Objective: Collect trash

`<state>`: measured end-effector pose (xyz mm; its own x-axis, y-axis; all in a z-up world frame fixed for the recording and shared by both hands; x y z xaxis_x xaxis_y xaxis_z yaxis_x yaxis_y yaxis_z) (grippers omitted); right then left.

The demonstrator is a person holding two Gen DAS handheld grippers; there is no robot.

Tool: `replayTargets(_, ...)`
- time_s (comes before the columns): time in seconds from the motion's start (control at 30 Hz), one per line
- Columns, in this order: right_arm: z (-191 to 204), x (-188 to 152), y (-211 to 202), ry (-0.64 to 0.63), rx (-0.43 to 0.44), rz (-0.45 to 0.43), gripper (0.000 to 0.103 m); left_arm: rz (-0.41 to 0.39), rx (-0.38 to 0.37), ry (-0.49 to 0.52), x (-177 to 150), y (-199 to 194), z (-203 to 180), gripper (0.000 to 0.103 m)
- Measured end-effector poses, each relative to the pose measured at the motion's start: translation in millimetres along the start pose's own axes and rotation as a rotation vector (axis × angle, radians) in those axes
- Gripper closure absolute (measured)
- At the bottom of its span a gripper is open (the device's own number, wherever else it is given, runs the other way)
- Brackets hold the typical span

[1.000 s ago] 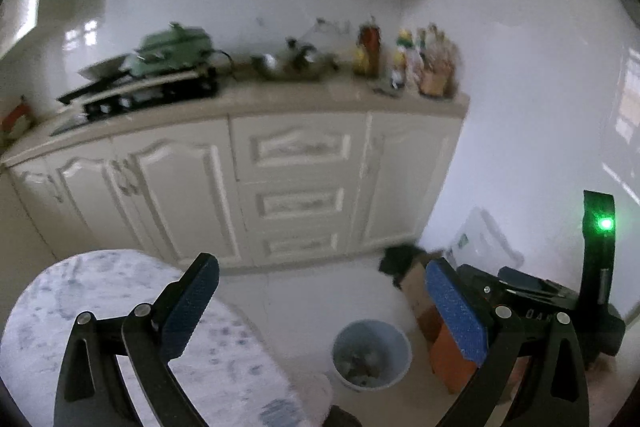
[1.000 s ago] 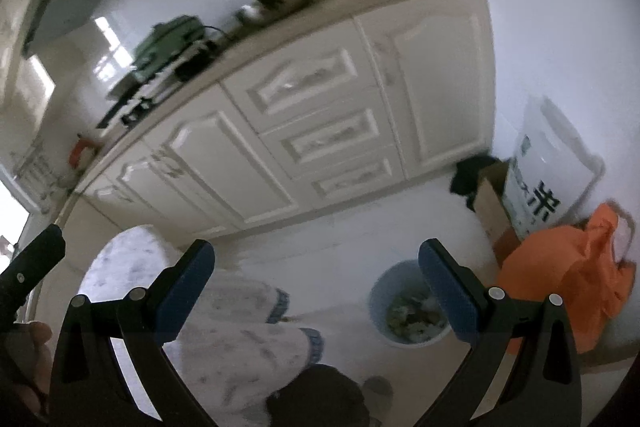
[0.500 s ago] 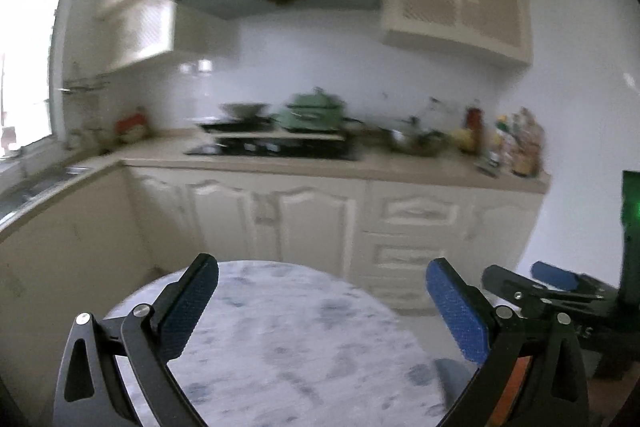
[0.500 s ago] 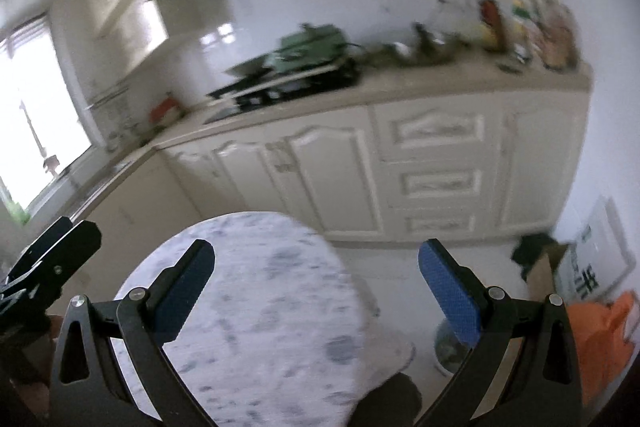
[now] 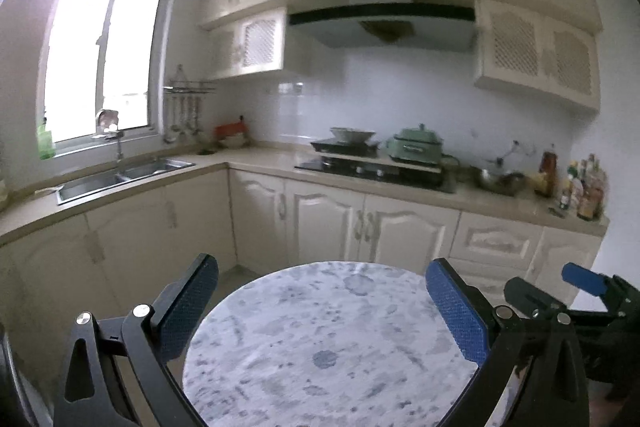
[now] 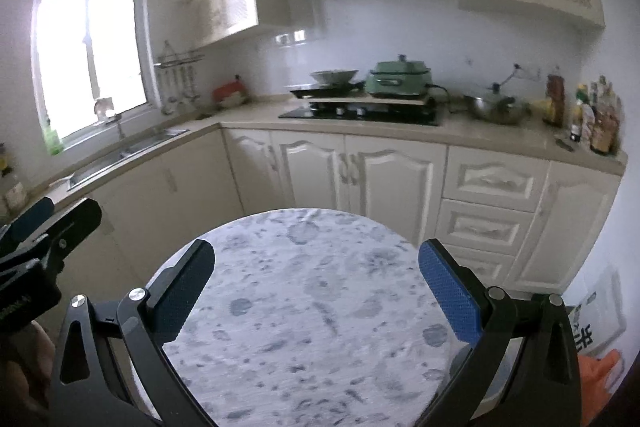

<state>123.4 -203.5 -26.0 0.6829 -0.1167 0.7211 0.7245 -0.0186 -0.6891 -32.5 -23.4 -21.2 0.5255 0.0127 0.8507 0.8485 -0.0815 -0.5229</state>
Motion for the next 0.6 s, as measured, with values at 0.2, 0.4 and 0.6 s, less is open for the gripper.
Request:
replayTargets(0.2,22,-13,-2,-0.027,0.019,0.001,0.0,0.008,0.015,-0.023,-17,-20,-8,0.001)
replayTargets(0.4,27,-26,-9,-0.028,0.002,-0.016,0.0,-0.021,0.013,-0.027,-22,-29,-2,0.001)
replayTargets(0.6,30,-44,-15,-0.029,-0.019,-0.027,0.0,-0.023,-0.007,-0.015,-46,-29,-3,0.001)
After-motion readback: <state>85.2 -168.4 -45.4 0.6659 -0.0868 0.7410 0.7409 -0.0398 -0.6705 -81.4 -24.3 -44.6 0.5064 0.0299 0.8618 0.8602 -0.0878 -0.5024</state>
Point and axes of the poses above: each gripper's, at about its wrist camera, not at the fingertips, and y roughly the way its jaws point, z to its left, x to its top, the point moved 10 cm from there along y, roughly the way its jaws point, and after that the axes turned 14 degrees about z, right-handed, at the moved point
